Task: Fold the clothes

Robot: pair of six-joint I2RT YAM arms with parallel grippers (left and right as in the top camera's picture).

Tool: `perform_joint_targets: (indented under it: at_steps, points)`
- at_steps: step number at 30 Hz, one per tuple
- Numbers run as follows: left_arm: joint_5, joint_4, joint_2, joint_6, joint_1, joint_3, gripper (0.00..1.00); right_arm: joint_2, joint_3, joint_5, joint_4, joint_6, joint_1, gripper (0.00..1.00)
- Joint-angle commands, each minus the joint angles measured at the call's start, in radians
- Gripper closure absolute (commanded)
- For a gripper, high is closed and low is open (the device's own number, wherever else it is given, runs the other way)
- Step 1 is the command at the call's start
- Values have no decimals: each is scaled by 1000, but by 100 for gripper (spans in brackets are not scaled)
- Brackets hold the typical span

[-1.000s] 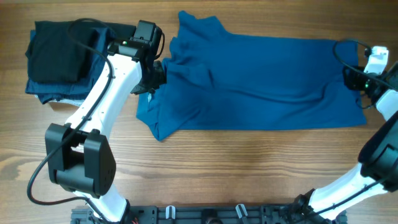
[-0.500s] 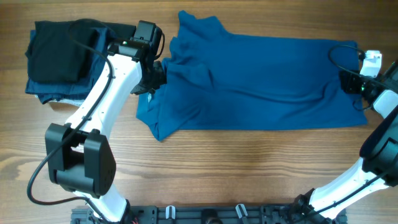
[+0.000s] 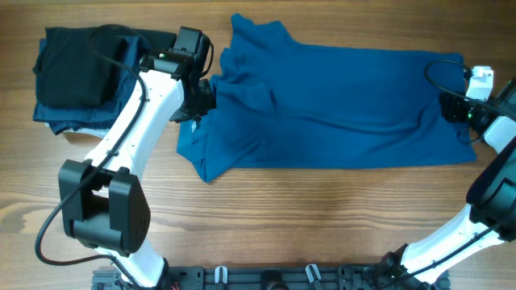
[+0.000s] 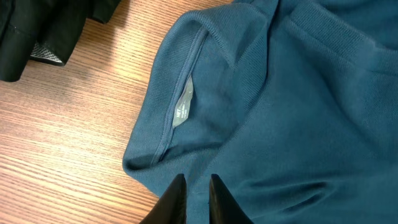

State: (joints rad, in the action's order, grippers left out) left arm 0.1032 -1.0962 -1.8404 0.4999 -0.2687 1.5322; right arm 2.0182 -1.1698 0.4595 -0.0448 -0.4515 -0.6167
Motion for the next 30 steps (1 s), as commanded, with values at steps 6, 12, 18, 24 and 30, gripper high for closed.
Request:
perform_joint_targets:
  at_steps: [6,12,18,24,30]
  points:
    - [-10,-1,-6,10,2,-10,86,66,-6,-5,31,27,3,53]
    - [-10,0,-6,11,2,-10,86,63,-11,-3,43,68,3,73]
    - [-10,0,-6,11,2,-10,86,25,-24,-3,45,158,3,96]
    - [-10,8,-6,11,2,-10,85,-23,-24,-93,23,163,0,96]
    - [-10,18,-6,11,2,-10,86,-74,-24,-185,-18,165,0,96]
